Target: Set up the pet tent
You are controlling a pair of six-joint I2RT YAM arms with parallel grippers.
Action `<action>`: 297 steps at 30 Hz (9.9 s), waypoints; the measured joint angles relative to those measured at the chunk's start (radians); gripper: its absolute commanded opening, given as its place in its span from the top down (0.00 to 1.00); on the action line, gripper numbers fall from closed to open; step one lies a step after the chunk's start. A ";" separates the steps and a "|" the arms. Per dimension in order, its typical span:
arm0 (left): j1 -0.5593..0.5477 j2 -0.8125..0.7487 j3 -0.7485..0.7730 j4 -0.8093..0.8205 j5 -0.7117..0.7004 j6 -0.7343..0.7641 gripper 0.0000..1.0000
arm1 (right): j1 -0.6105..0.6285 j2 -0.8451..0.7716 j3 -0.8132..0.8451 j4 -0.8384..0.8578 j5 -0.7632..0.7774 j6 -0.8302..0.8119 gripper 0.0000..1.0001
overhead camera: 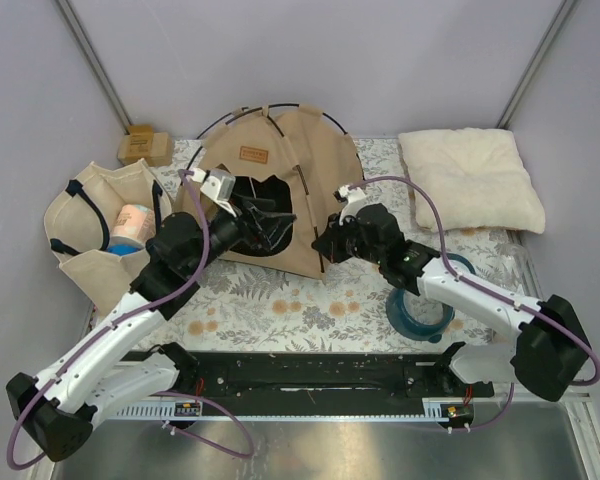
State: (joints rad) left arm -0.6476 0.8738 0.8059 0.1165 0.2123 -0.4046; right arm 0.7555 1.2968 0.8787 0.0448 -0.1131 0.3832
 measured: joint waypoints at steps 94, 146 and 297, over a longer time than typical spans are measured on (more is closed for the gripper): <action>0.394 -0.013 0.374 -0.471 -0.354 0.011 0.16 | 0.206 0.323 0.951 -0.567 0.482 0.040 0.56; 0.394 -0.207 0.275 -0.585 -0.435 0.075 0.15 | 0.312 0.647 1.333 -0.868 1.048 -0.032 1.00; -0.076 0.793 0.688 -0.242 -0.905 -0.143 1.00 | -0.024 -0.190 -0.131 -0.431 -0.411 -0.106 0.41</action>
State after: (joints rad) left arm -0.7231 1.6672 1.4937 -0.1253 -0.6926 -0.5476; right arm 0.7319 1.1072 0.7475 -0.3862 -0.5240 0.2775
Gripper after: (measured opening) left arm 0.078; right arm 0.647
